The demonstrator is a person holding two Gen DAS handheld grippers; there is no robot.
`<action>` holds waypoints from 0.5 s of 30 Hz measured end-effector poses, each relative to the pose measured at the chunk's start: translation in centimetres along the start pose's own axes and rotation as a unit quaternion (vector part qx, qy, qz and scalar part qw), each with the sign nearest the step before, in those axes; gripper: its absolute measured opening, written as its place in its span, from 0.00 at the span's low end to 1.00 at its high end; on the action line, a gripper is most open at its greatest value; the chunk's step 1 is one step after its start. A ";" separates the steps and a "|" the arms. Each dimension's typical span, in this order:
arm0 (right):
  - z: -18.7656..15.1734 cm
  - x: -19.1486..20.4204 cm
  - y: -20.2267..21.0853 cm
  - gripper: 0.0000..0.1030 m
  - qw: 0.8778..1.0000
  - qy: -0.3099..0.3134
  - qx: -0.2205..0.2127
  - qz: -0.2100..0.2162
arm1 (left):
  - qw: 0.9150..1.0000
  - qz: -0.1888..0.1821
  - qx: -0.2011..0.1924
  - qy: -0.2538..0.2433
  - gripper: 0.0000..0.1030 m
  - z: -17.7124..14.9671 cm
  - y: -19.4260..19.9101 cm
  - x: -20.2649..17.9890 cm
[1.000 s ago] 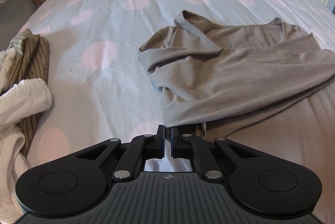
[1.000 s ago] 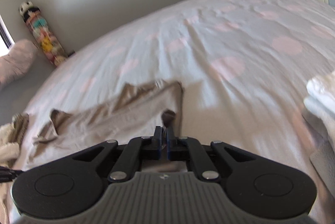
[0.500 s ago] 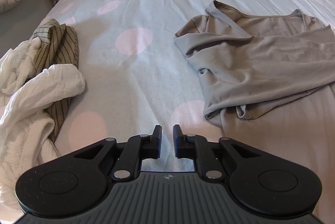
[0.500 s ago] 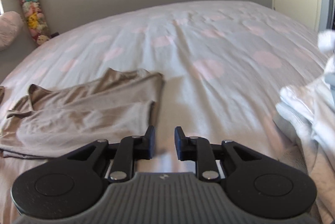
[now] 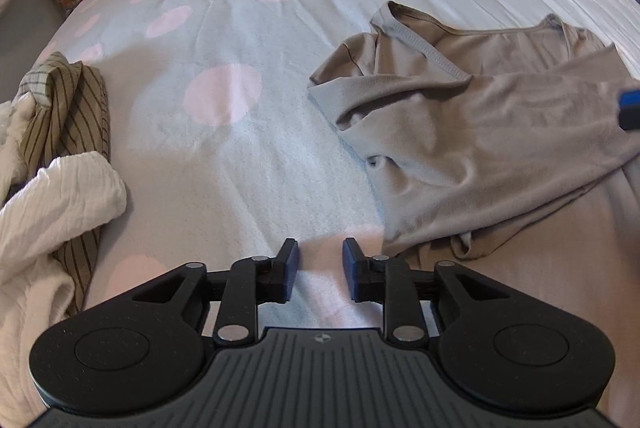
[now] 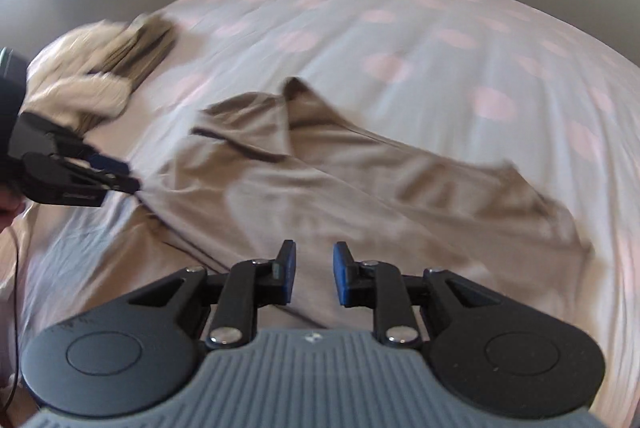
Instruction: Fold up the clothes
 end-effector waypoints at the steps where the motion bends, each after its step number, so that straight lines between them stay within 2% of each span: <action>1: 1.2 1.1 -0.5 0.23 1.000 0.022 0.013 0.009 | 1.000 0.002 0.001 -0.008 0.33 -0.1 0.0 0.1; 2: 2.3 2.1 -1.1 0.23 0.999 0.044 0.027 0.018 | 1.000 0.004 0.003 -0.015 0.37 -0.2 0.0 0.2; 6: 6.9 6.0 -3.9 0.23 0.988 0.122 0.079 0.045 | 1.000 -0.011 -0.008 -0.024 0.37 -0.5 0.2 -0.2; 10: 9.9 8.8 -7.3 0.25 0.970 0.199 0.129 0.041 | 0.999 -0.031 -0.016 -0.018 0.37 -0.6 0.6 0.0; 15: 12.2 10.8 -10.9 0.29 0.949 0.236 0.199 0.056 | 0.998 -0.051 -0.015 -0.020 0.37 -0.9 0.0 0.2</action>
Point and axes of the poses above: each gripper's, at about its wrist camera, not at the fingertips, and y roughly against the way its jaws point, x to its left, z to its top, the point moved 8 cm from there along -y, roughly the way its jaws point, and after that the axes turned 2 degrees about -z, right-handed, at the moved point
